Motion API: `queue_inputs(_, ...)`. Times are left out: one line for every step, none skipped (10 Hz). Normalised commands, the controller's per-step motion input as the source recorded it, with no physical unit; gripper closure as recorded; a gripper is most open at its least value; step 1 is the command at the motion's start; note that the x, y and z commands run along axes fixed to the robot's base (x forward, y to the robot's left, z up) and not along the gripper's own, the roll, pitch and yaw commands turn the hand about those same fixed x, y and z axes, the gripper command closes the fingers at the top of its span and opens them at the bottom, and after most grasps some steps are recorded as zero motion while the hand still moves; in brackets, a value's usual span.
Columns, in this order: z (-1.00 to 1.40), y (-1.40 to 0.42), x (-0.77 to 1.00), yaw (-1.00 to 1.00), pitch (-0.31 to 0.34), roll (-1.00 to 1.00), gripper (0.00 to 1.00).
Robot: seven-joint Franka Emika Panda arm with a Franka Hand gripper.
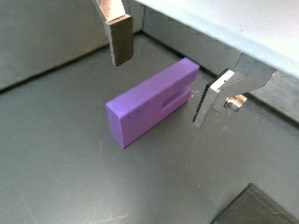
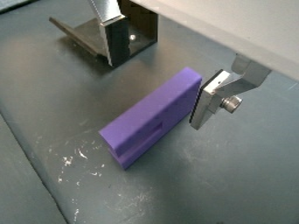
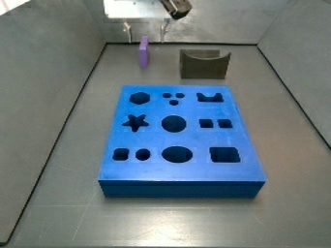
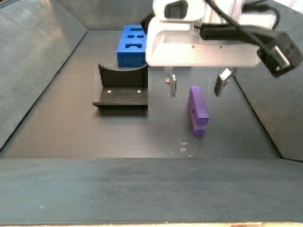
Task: Pick up the double-square object. Move up. Place the double-square object on the fixture. Regrasp the double-square object. Rotate the double-square object. Move to above the board. Insert the double-square object.
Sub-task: Pick up the double-square object.
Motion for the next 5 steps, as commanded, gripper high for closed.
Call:
queue_inputs(-0.03,0.00,0.00,0.00,0.000,0.00,0.00)
queue_inputs(-0.29,0.14,-0.11,0.00,-0.069,0.07,0.00)
queue_inputs(-0.45,0.18,-0.22,0.00,-0.117,0.19,0.00)
queue_inputs(-0.55,0.16,-0.23,0.00,-0.197,0.17,0.00)
queue_inputs(-0.58,0.11,-0.22,0.00,-0.257,0.17,0.00)
